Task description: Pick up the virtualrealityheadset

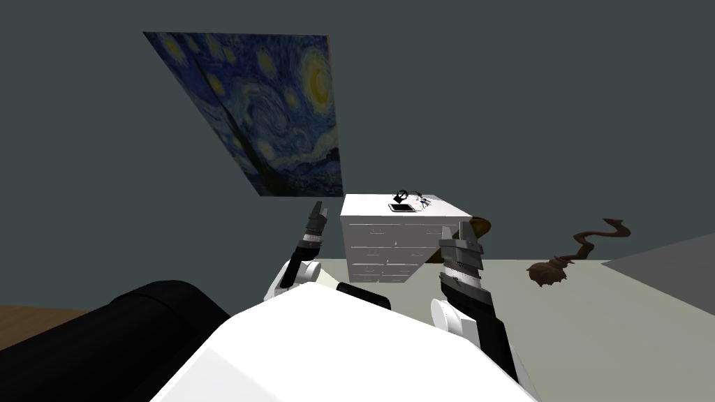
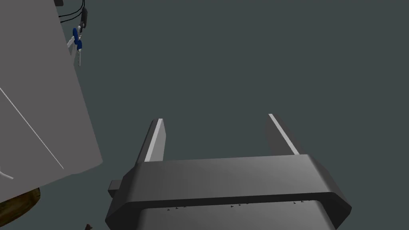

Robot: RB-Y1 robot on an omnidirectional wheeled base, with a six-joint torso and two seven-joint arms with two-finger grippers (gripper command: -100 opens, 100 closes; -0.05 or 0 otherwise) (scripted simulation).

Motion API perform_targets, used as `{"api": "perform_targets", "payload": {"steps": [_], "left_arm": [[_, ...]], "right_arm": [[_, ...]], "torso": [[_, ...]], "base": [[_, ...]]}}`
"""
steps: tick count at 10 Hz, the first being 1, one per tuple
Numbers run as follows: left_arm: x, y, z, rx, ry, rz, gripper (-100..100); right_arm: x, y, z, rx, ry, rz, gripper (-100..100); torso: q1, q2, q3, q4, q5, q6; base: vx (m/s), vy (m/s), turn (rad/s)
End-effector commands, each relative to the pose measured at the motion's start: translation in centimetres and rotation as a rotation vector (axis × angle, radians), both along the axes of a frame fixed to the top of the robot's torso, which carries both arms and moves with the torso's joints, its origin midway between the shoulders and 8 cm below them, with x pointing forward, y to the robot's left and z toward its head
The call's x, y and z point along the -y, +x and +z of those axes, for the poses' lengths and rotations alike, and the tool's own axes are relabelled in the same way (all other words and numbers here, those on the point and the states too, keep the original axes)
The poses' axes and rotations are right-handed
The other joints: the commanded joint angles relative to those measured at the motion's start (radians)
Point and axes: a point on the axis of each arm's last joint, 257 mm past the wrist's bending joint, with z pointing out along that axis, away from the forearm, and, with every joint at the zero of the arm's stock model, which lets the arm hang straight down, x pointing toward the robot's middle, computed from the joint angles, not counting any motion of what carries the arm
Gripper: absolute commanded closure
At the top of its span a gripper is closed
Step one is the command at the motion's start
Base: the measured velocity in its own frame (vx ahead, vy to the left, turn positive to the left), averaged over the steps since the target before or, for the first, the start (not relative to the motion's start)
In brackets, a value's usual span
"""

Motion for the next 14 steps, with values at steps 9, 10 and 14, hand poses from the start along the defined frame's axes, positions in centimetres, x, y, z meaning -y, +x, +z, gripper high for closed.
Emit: {"api": "perform_targets", "payload": {"steps": [9, 10, 14], "left_arm": [[0.0, 0.0, 0.0, 0.0, 0.0, 0.0, 0], [0.0, 0.0, 0.0, 0.0, 0.0, 0.0, 0], [0.0, 0.0, 0.0, 0.0, 0.0, 0.0, 0]], "right_arm": [[0.8, 0.9, 0.5, 0.006, 0.108, 0.142, -100], [0.7, 1.2, 0.8, 0.004, 0.111, 0.171, -100], [1.2, 1.5, 1.0, 0.004, 0.181, 0.217, -100]], "torso": [[0.0, 0.001, 0.001, 0.0, 0.0, 0.0], [0.0, 0.001, 0.0, 0.0, 0.0, 0.0], [0.0, 0.001, 0.0, 0.0, 0.0, 0.0]], "base": [[-0.017, 0.007, 0.012], [-0.019, 0.007, 0.021], [-0.016, 0.009, 0.012]]}}
